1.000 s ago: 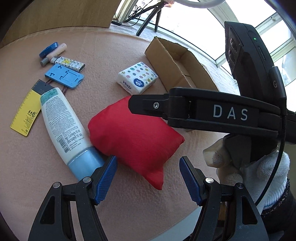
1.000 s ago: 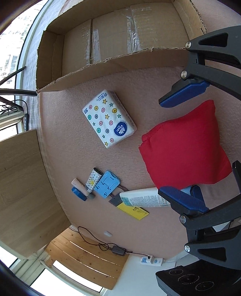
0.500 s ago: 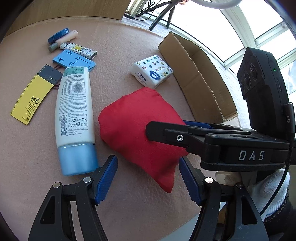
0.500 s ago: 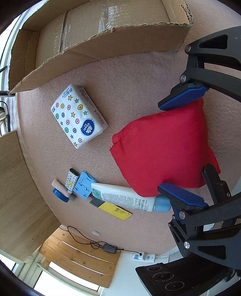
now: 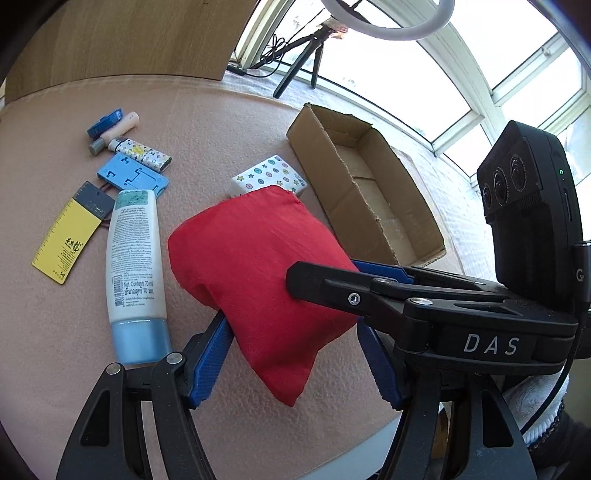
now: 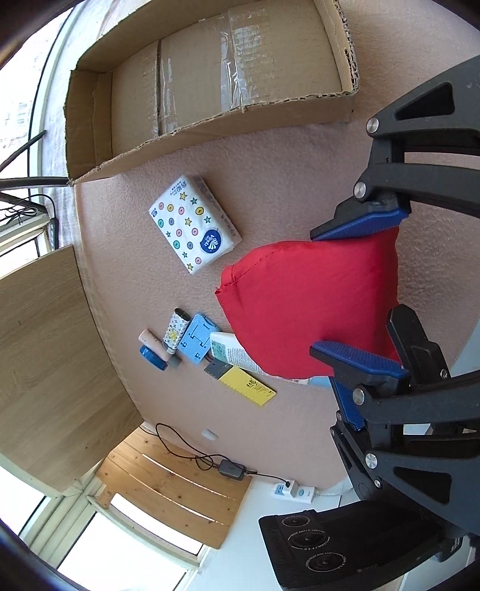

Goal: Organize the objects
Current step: 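Lift the red cushion with the left tool and carry it over the box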

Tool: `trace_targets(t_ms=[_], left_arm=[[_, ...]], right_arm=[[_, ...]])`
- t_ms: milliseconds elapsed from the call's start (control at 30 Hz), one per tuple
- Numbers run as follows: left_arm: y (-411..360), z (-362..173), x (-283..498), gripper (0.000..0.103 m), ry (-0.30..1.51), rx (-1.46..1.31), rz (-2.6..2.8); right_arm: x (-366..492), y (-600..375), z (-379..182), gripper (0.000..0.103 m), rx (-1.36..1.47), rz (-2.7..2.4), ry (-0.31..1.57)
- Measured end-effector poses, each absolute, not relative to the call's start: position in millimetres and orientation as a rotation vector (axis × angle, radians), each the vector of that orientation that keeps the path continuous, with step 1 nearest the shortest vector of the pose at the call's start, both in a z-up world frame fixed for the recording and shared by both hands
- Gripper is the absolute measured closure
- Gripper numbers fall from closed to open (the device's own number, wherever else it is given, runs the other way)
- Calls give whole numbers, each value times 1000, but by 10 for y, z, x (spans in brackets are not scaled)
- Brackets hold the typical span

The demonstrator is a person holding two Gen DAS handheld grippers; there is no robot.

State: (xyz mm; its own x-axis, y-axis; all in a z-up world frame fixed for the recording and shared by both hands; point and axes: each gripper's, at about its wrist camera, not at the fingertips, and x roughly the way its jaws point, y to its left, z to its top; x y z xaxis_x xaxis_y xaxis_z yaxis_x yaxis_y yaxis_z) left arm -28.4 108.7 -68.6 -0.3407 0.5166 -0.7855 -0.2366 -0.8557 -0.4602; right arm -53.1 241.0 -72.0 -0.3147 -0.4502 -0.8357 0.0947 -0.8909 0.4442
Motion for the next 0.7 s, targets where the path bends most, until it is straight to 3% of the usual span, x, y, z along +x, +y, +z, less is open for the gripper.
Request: trace_targets(t_ms=[333,700], left_arm=[[1741,-182,-592,31,-315,-1279,2220],[2669,-256,-940,31,-229,-1265,2150]], right_arm=[[-513,2998,-163,52,1437,-2423,-473],[-542,3787,-157,52,1435,-2569,-536]])
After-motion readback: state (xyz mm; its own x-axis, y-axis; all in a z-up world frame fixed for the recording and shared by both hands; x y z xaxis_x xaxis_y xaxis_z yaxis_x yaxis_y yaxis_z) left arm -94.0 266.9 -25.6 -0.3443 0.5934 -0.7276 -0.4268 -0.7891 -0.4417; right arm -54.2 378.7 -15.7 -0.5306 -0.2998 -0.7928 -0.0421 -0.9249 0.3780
